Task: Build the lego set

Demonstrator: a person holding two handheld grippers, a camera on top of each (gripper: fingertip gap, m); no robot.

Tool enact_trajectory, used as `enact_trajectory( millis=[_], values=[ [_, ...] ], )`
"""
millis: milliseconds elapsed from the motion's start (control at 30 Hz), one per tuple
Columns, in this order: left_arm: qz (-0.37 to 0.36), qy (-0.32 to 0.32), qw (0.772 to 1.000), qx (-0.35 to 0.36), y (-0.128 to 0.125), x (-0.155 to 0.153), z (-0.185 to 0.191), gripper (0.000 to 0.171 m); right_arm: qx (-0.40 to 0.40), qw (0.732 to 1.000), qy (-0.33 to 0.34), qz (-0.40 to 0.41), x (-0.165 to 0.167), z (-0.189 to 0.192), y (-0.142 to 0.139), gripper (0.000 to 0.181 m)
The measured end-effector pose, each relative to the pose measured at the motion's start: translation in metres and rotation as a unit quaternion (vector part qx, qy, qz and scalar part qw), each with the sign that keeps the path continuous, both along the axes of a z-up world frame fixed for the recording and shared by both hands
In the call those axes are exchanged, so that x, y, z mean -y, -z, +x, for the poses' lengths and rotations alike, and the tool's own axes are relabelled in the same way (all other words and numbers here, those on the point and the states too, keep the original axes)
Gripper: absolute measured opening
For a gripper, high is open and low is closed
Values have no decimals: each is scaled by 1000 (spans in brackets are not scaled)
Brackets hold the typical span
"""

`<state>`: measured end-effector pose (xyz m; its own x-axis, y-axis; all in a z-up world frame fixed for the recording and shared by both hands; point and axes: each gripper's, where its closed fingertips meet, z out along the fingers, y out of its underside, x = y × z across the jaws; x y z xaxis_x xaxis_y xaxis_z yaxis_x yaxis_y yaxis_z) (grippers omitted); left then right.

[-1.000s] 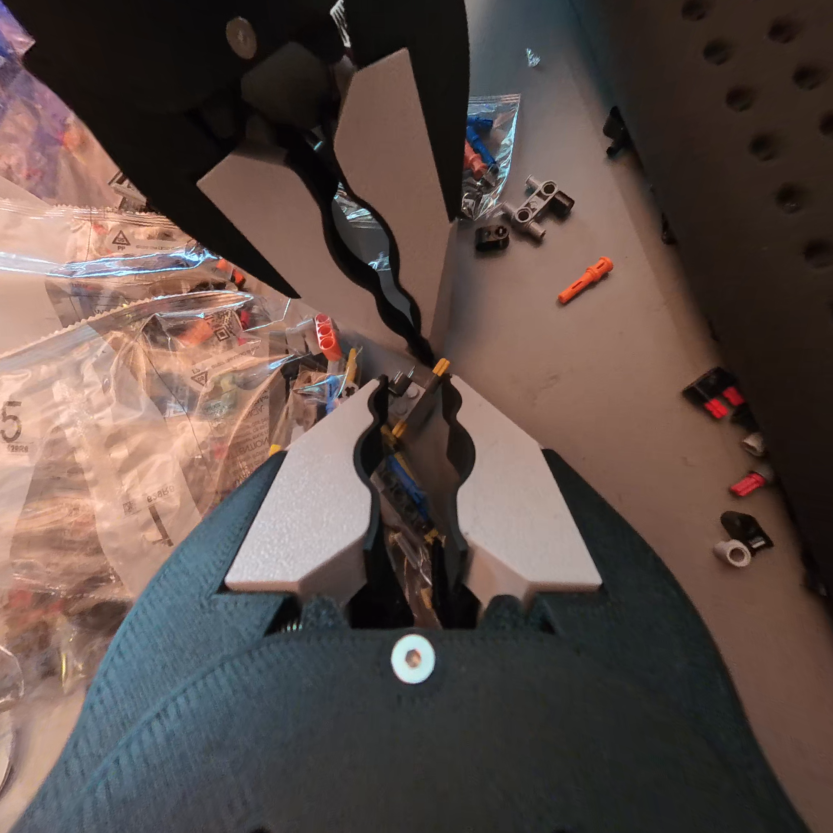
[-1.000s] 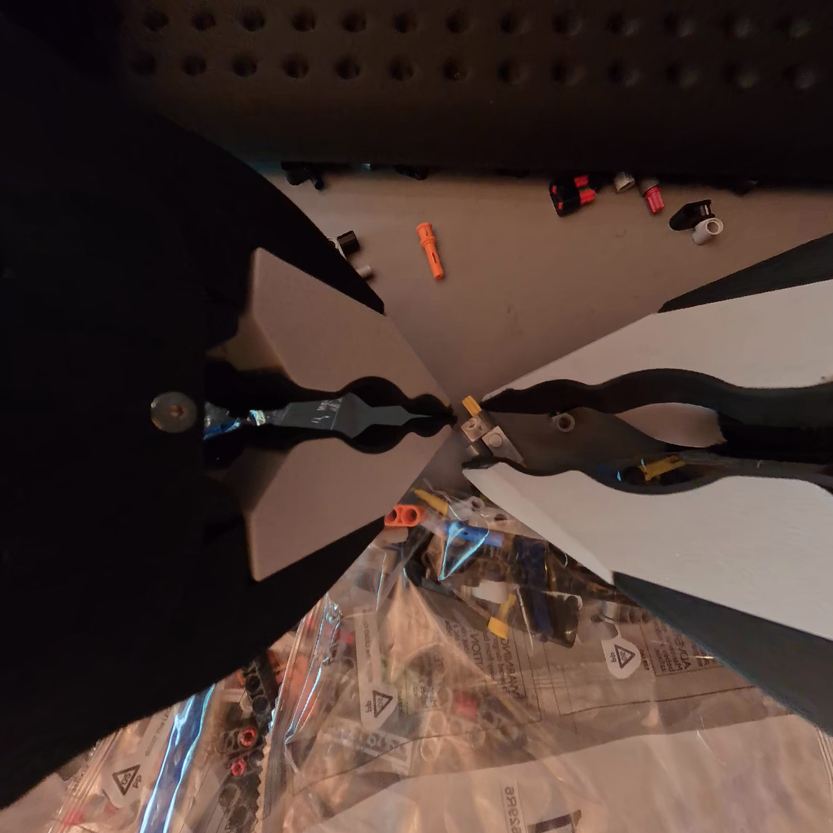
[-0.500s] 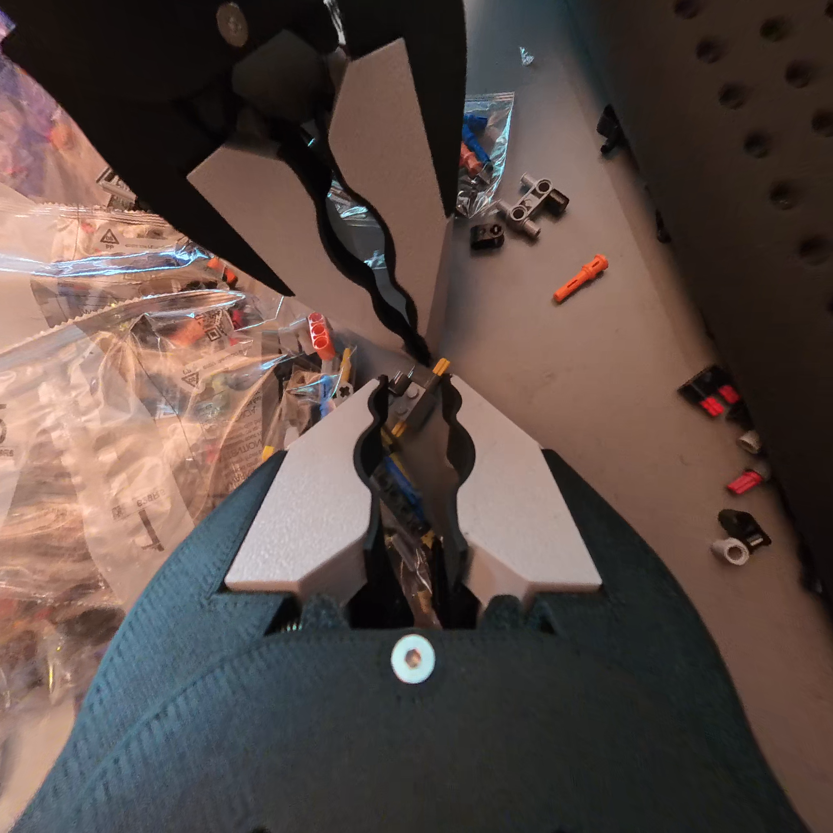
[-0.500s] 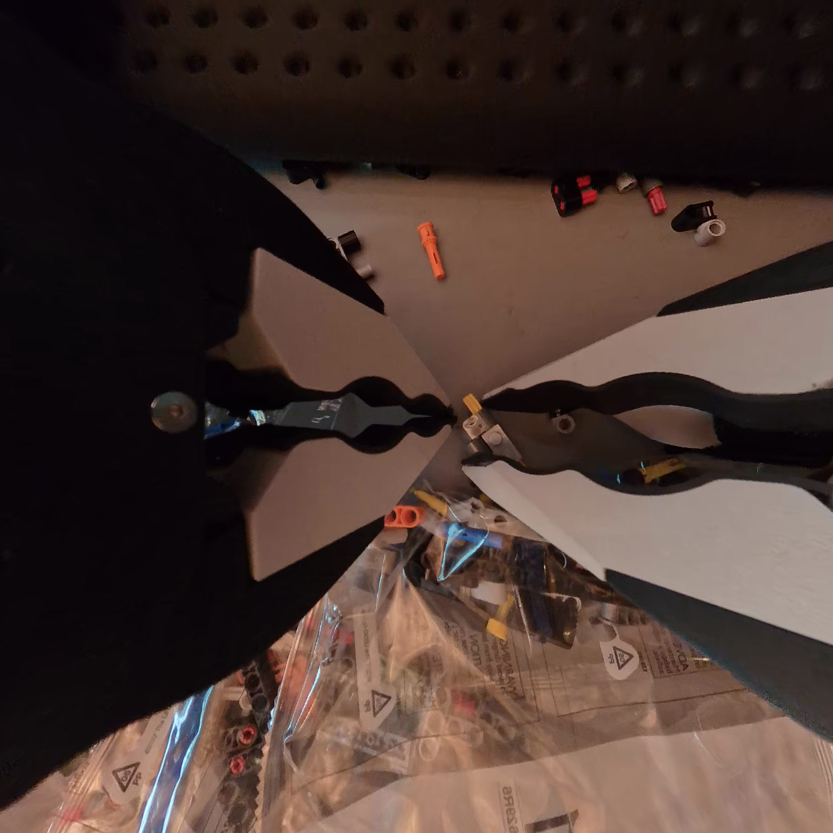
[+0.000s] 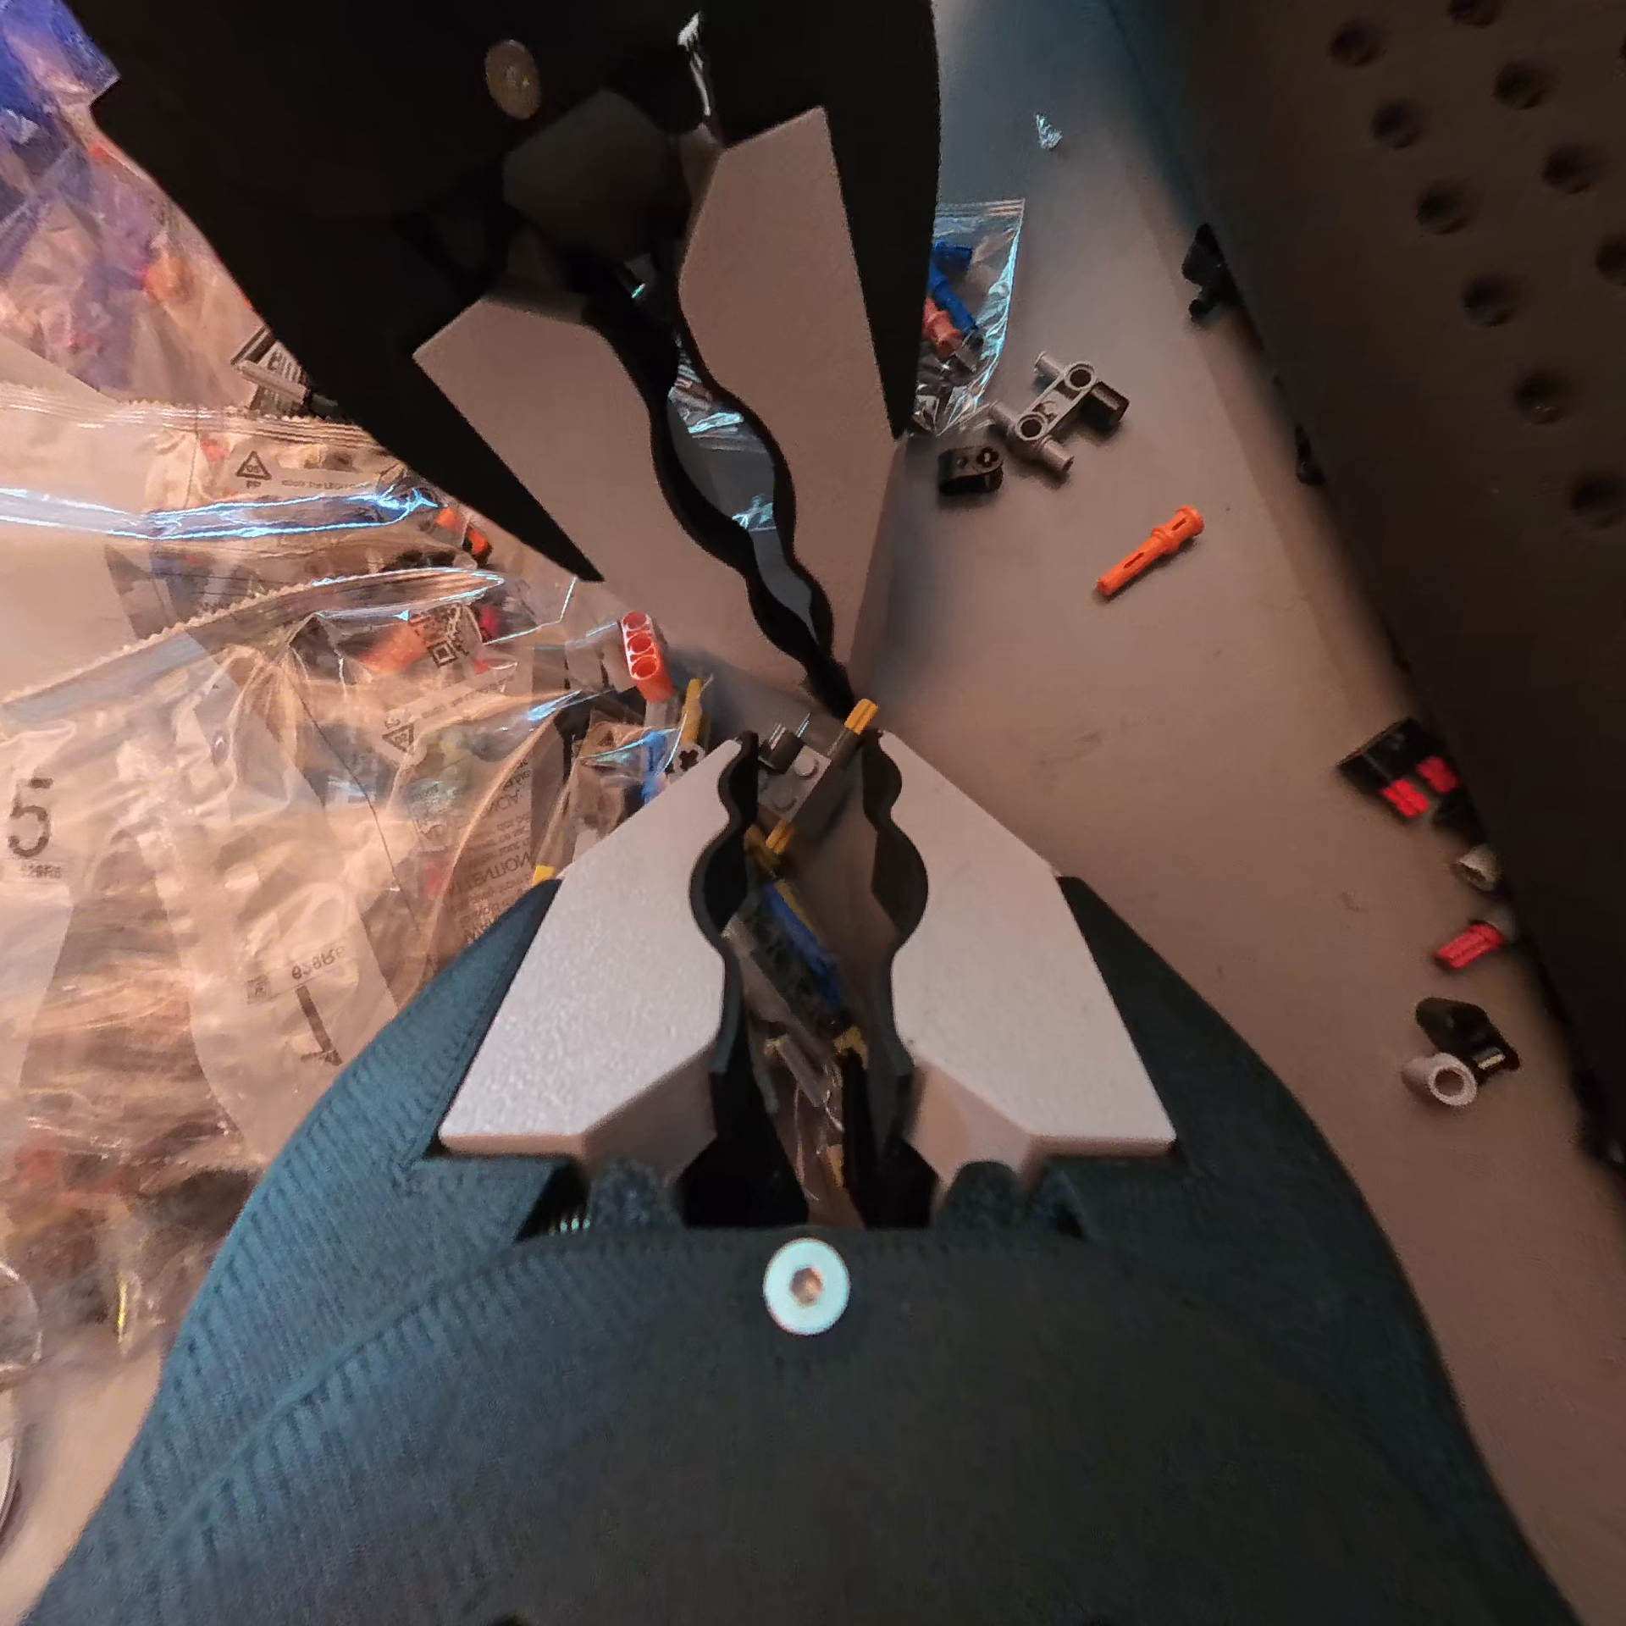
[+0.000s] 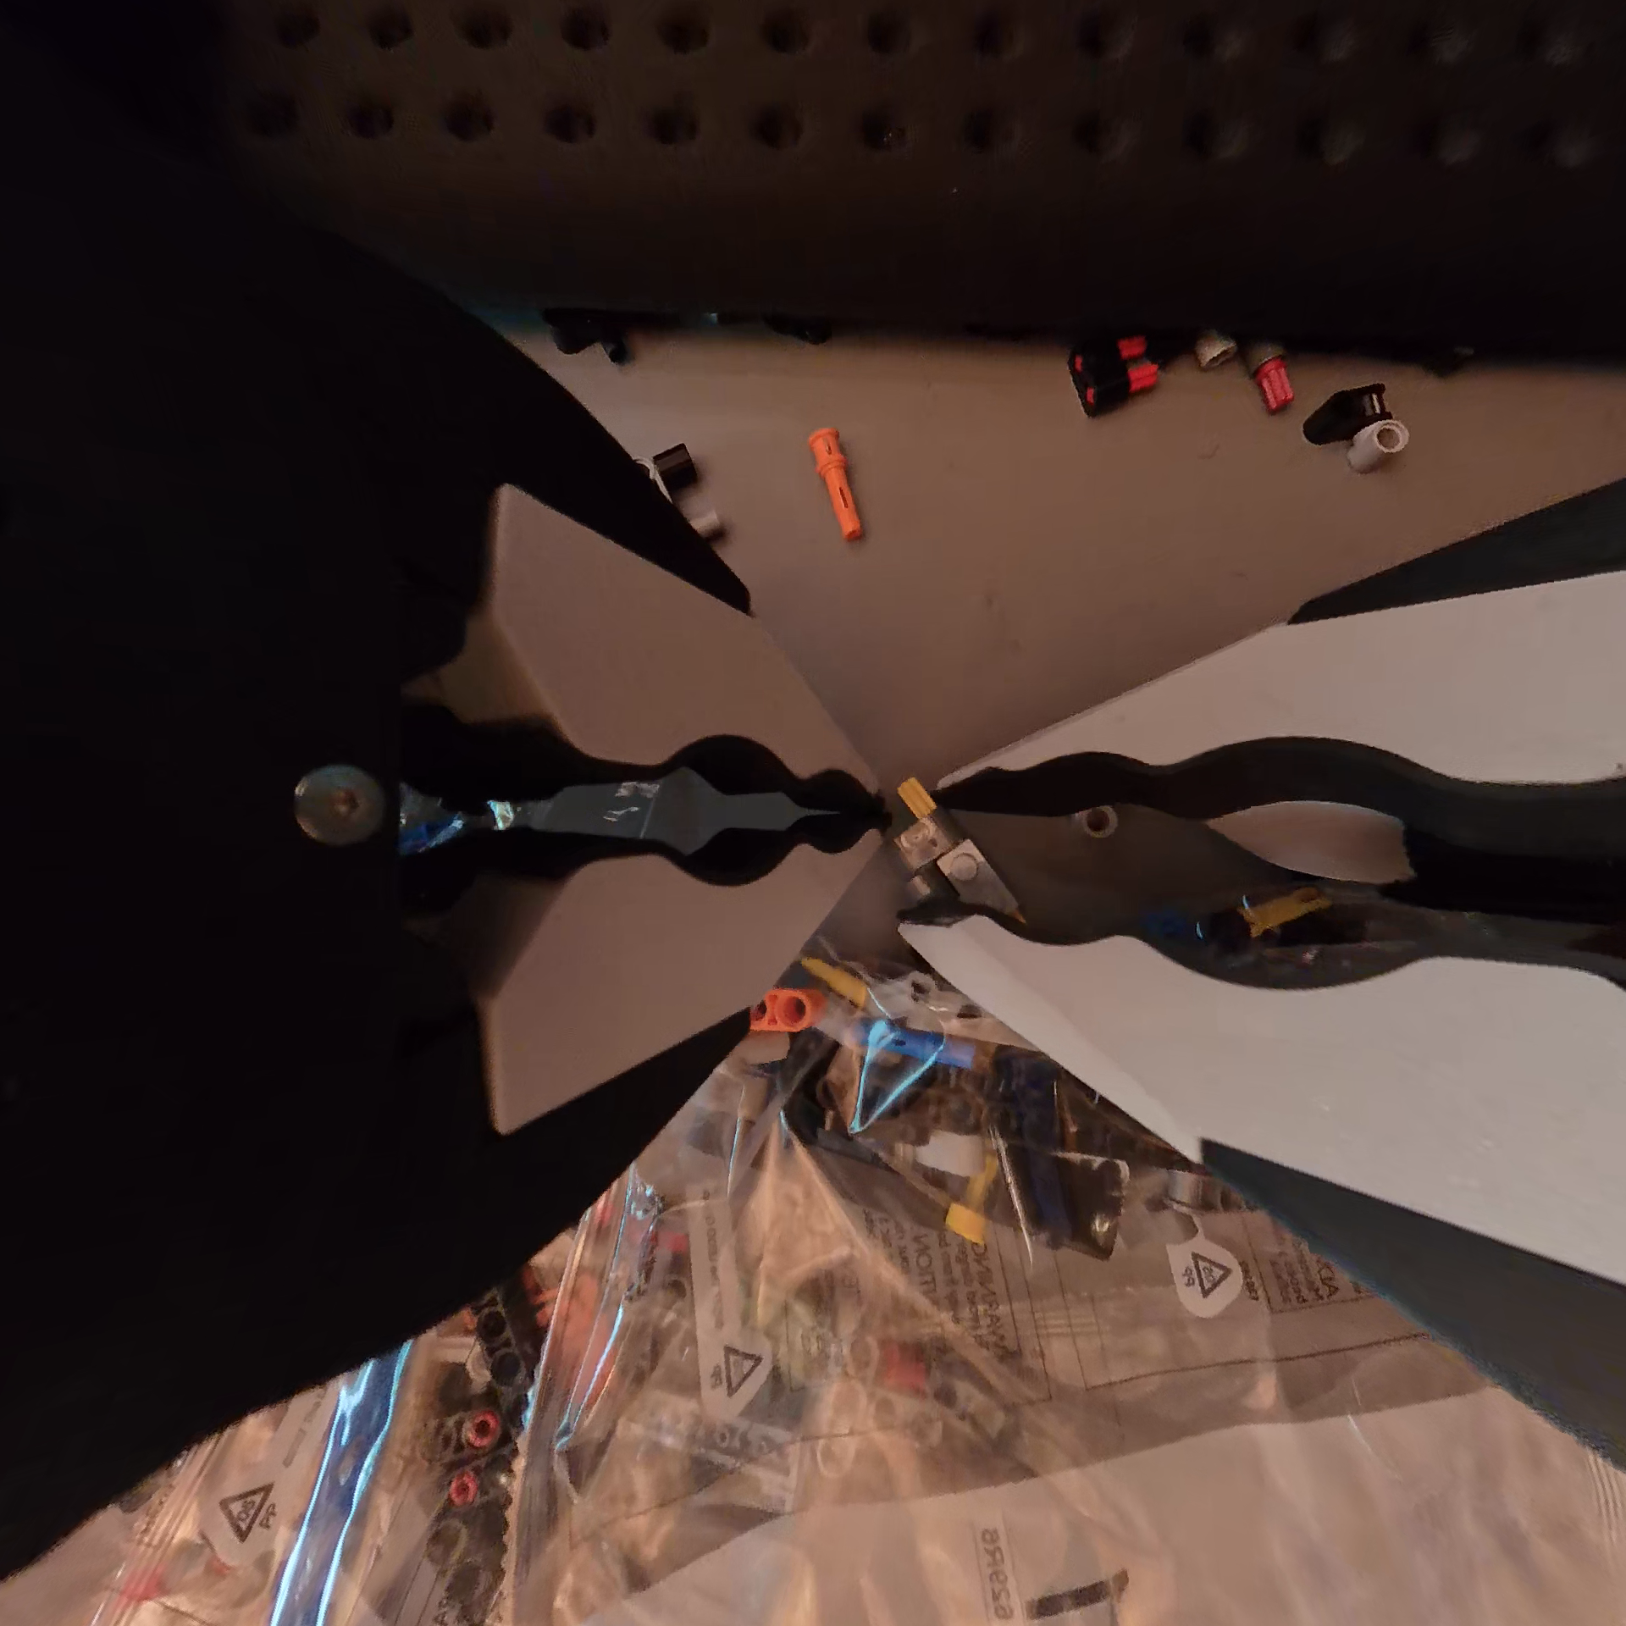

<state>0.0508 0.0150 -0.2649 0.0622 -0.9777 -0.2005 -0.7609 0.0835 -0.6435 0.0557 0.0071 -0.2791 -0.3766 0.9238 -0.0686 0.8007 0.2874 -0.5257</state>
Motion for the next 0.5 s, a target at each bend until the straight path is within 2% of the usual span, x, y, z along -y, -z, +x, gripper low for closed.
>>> enact_trajectory(
  millis=[233,467,500],
  values=[
    [5,-7,1000,10,-6,-3,-2,22,-14,1000,6,0,-3,-1,-4,0],
    [61,-22,998,17,-19,-14,-1,22,-37,998,41,-39,-8,-4,-16,0],
    [72,-29,997,18,-21,-17,-1,22,-37,997,42,-46,-7,-3,-17,8]
  ],
)
